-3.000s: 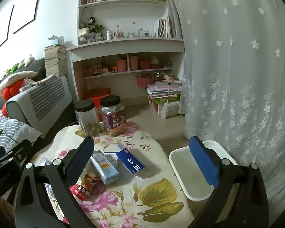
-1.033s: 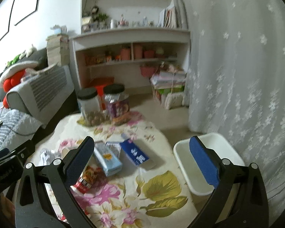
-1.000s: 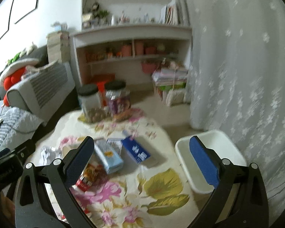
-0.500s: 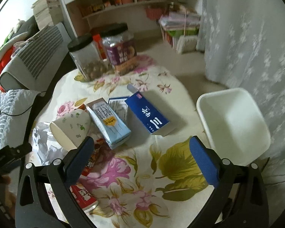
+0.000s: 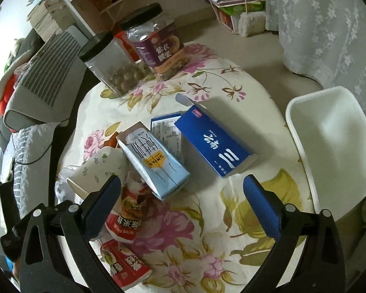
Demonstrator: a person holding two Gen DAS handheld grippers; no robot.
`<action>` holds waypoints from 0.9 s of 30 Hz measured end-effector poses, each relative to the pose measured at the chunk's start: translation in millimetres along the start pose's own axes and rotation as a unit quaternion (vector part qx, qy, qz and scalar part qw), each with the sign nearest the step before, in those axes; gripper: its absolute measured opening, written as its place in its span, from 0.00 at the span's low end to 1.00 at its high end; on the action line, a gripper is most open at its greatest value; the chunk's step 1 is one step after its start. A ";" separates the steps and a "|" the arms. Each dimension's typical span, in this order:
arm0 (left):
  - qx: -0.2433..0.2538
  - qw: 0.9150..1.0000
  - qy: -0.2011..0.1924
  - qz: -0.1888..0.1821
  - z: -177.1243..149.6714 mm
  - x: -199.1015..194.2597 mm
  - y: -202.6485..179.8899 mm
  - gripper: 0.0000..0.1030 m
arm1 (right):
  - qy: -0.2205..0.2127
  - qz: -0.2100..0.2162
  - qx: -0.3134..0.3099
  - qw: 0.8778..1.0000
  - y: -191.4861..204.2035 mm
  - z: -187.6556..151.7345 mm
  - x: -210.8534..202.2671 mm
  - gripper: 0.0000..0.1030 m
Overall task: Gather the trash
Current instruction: 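Close the left tool on the crumpled white paper while the right tool approaches the white paper cup, then close the right tool on the white paper cup while the left tool lifts the paper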
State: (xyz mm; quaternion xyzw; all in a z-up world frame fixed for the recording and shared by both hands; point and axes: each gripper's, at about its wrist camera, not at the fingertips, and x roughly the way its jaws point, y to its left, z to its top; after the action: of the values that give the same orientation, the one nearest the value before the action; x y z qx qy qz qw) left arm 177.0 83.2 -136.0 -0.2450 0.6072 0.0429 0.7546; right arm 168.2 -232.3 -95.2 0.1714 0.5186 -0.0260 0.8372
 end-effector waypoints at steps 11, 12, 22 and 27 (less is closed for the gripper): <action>0.026 1.000 -0.006 -0.010 -6.8 -12.1 7.2 0.66 | 0.021 0.043 -0.051 0.998 49.7 -6.8 22.9 0.93; 0.024 1.000 -0.017 -0.010 -7.2 -18.7 10.3 0.66 | 0.018 0.046 -0.056 0.997 57.9 -7.6 23.2 0.93; 0.040 0.995 -0.091 0.006 -6.3 -63.7 30.7 0.66 | -0.053 -0.054 -0.200 0.977 137.7 -35.1 40.9 0.93; 0.055 0.993 -0.100 0.010 -10.2 -68.2 31.1 0.66 | -0.045 -0.049 -0.202 0.977 138.1 -33.1 49.3 0.49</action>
State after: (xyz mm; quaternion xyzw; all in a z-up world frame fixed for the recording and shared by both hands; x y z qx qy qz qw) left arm 139.0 122.1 -83.4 -0.1916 0.5326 0.0410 0.8234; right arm 193.0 -85.5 -115.9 -0.0285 0.4826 0.0306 0.8748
